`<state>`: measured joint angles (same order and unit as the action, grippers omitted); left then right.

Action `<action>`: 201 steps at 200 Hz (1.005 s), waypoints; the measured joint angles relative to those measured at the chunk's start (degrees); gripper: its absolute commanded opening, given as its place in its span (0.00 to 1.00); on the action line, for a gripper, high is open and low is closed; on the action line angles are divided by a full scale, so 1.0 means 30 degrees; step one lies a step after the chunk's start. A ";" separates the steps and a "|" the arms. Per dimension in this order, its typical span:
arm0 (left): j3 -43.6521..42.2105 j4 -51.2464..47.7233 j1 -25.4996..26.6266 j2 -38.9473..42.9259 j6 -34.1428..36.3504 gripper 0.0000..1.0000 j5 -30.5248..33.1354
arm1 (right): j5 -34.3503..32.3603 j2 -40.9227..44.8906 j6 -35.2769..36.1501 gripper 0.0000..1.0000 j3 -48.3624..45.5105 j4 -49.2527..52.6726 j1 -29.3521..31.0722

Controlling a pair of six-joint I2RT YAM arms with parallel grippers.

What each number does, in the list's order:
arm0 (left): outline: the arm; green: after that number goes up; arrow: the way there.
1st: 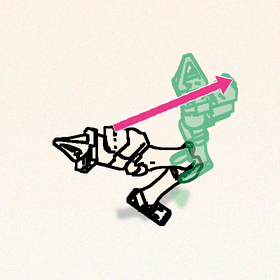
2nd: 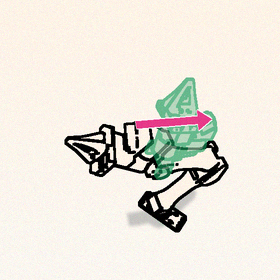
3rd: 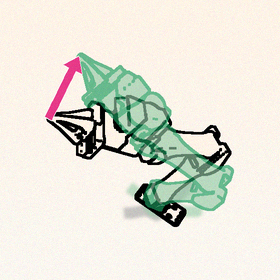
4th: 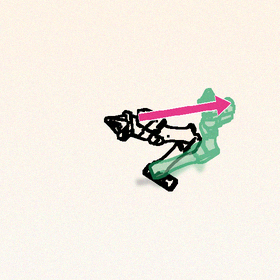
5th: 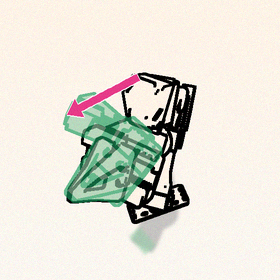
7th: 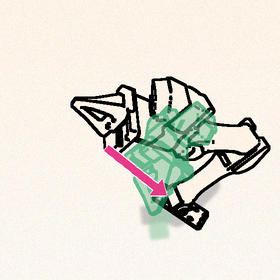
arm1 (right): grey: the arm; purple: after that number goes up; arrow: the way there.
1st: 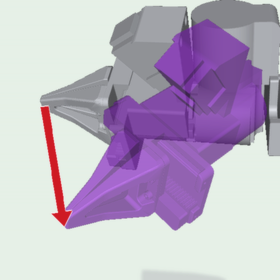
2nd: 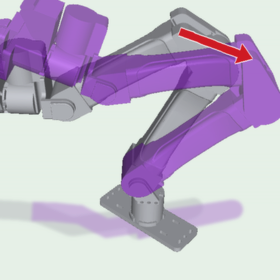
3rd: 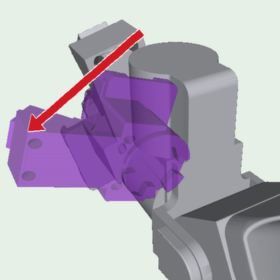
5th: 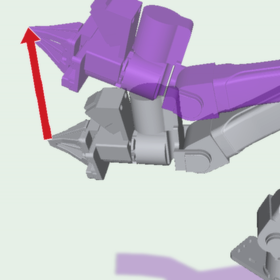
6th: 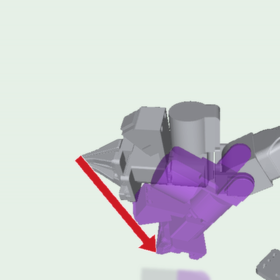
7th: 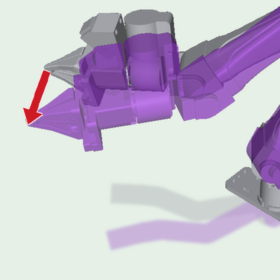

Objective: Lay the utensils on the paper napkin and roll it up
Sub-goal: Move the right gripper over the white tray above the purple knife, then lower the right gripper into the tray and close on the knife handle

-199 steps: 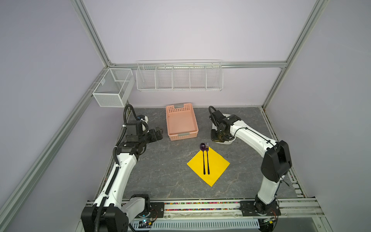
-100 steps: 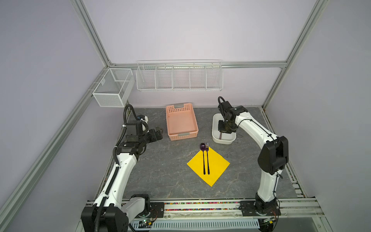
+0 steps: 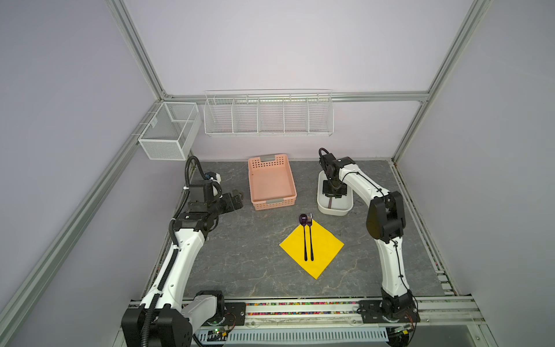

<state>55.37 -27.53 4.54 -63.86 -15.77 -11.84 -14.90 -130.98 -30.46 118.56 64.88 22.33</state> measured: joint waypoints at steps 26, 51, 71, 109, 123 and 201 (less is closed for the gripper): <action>0.0000 -0.0022 0.0000 -0.0087 0.0022 0.97 0.0087 | -0.0029 -0.1209 0.0015 0.24 0.1282 0.0095 -0.0197; 0.0000 -0.0095 0.0000 -0.0109 0.0102 0.97 0.0240 | -0.0015 -0.2186 0.0036 0.24 0.2295 0.0131 -0.0423; 0.0000 -0.0095 0.0000 -0.0117 0.0138 0.97 0.0430 | 0.0036 -0.2841 0.0102 0.24 0.3016 0.0189 -0.0597; 0.0000 -0.0146 0.0000 -0.0291 0.0153 0.97 0.0517 | 0.0430 -0.3577 0.0182 0.24 0.3665 0.0204 -0.0889; 0.0000 -0.0168 0.0000 -0.0357 0.0168 0.97 0.0525 | 0.0539 -0.3730 0.0182 0.24 0.3730 0.0219 -0.0918; 0.0000 -0.0240 0.0000 -0.0364 0.0306 0.97 0.0583 | 0.1435 -0.4029 0.0313 0.23 0.3220 -0.0255 -0.0947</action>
<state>55.37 -28.25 4.54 -64.95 -14.85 -10.09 -10.59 -143.06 -29.52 128.22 64.12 19.49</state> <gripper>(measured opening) 0.972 0.232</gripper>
